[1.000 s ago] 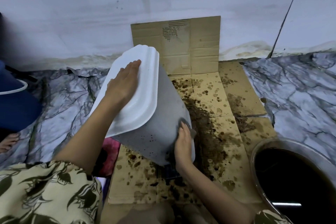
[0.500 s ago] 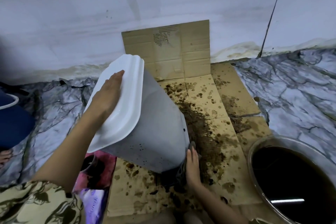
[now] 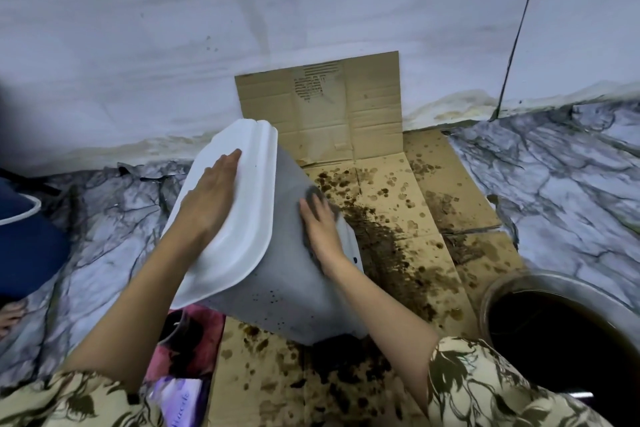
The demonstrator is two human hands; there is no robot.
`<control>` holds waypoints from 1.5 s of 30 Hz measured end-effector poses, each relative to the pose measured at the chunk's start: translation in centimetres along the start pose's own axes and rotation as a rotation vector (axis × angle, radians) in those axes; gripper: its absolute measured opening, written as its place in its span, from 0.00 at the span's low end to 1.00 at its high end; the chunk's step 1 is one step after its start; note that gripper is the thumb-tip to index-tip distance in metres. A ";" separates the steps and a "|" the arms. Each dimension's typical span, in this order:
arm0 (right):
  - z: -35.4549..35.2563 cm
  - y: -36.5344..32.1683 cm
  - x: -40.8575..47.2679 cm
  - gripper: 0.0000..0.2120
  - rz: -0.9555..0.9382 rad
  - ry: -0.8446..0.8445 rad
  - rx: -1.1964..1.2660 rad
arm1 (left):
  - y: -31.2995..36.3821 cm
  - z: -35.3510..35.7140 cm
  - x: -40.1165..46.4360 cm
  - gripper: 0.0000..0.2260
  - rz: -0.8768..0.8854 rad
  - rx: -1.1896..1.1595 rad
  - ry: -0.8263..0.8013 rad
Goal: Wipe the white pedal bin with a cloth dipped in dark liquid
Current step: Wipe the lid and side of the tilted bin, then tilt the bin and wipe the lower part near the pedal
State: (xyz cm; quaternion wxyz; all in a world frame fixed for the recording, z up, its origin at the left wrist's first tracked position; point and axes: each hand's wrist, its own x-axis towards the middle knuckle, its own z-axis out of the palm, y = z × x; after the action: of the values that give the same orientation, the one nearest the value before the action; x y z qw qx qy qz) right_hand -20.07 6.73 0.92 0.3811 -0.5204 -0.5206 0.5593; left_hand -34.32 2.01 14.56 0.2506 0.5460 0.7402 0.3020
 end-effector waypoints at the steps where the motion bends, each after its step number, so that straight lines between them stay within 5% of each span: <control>1: -1.1 2.2 -0.2 0.33 0.129 0.039 -0.017 | 0.1 0.2 0.1 0.20 -0.002 0.001 0.006; 4: -3.6 8.2 -2.4 0.34 0.464 0.153 0.105 | 0.6 0.9 0.4 0.21 -0.003 0.007 0.029; 7: -3.8 9.6 -4.9 0.23 0.536 0.303 0.230 | 1.7 2.3 0.5 0.21 0.046 0.119 0.025; 15: -8.8 -2.4 -6.7 0.18 0.023 0.188 0.513 | 8.5 10.1 -2.3 0.23 0.193 0.389 0.037; 21: -11.5 -4.4 -11.8 0.14 -0.163 0.167 0.181 | 10.1 10.9 -2.6 0.23 0.131 0.290 0.015; 28: -13.2 -6.5 -18.5 0.19 -0.230 0.226 0.078 | 10.0 7.0 -6.8 0.19 0.315 -0.282 0.030; 33: -11.6 -11.8 -18.3 0.09 -0.468 0.260 -0.010 | 2.8 4.2 -10.6 0.17 0.452 0.008 0.162; 36: -8.8 -10.0 -16.0 0.16 -0.514 0.190 -0.416 | -0.8 4.8 -11.8 0.21 0.456 0.145 0.029; 39: -6.5 -5.0 -15.0 0.23 -0.511 0.315 -0.714 | -1.5 5.9 -11.4 0.21 0.510 0.156 0.072; 45: -7.8 -2.8 -11.2 0.25 -0.886 0.358 -1.118 | 1.1 6.2 -6.0 0.20 0.547 0.140 0.147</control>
State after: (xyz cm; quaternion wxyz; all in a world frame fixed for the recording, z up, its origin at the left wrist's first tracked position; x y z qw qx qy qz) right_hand -10.85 -2.17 6.43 0.3284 -0.4611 -0.8194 -0.0899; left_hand -27.60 -2.42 11.35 0.0672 0.7180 0.6007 0.3451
